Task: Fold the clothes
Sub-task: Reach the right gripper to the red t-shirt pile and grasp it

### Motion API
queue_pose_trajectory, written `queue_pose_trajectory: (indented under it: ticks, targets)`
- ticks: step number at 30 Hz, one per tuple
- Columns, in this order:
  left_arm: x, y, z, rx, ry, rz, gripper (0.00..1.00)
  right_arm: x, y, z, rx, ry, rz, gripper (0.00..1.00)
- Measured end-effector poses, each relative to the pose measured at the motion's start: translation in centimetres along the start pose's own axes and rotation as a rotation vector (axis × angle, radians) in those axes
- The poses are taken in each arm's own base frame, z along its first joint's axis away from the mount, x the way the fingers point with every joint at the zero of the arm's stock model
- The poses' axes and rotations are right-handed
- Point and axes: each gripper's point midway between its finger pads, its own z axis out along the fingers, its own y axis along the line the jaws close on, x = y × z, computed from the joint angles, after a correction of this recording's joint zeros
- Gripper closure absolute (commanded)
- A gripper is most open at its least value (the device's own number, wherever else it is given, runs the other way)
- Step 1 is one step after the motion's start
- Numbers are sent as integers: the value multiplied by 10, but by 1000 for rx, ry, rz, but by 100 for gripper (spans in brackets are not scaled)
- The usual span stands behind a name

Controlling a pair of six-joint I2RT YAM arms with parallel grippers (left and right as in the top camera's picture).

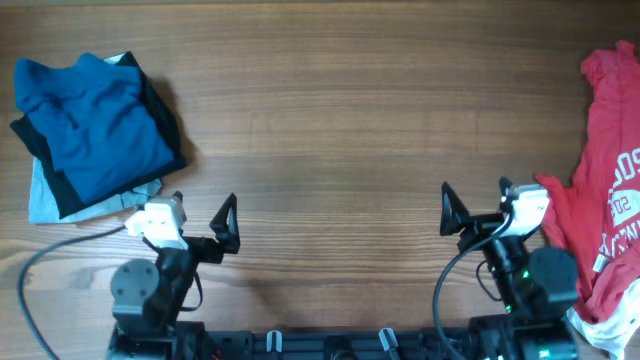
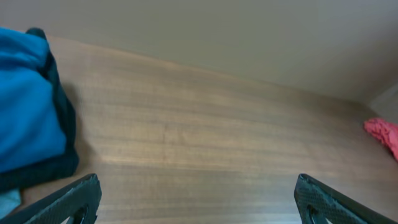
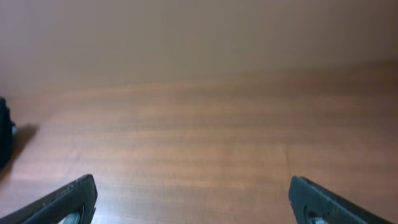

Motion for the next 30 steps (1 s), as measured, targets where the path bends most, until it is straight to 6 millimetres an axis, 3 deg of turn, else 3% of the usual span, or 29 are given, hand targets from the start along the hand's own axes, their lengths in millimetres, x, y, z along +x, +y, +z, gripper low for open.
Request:
queue_pose_trajectory:
  ticks: [4,10,17,19,24,30]
  targets:
    - [-8,-3,-1,-35,113,-21,0,-2,-2,3,36,156,15,0]
    - [1,1,3,-107,349,-62,0,5,-7,18,91,424,35,0]
    - [1,2,10,-145,470,-83,0,17,-13,48,103,633,-24,0]
    - [3,3,10,-148,481,-86,0,24,-27,54,172,670,-26,0]
    - [4,3,10,-150,487,-86,0,44,-92,58,441,746,31,0]
    - [5,3,9,-151,491,-87,0,87,-167,44,705,881,200,5]
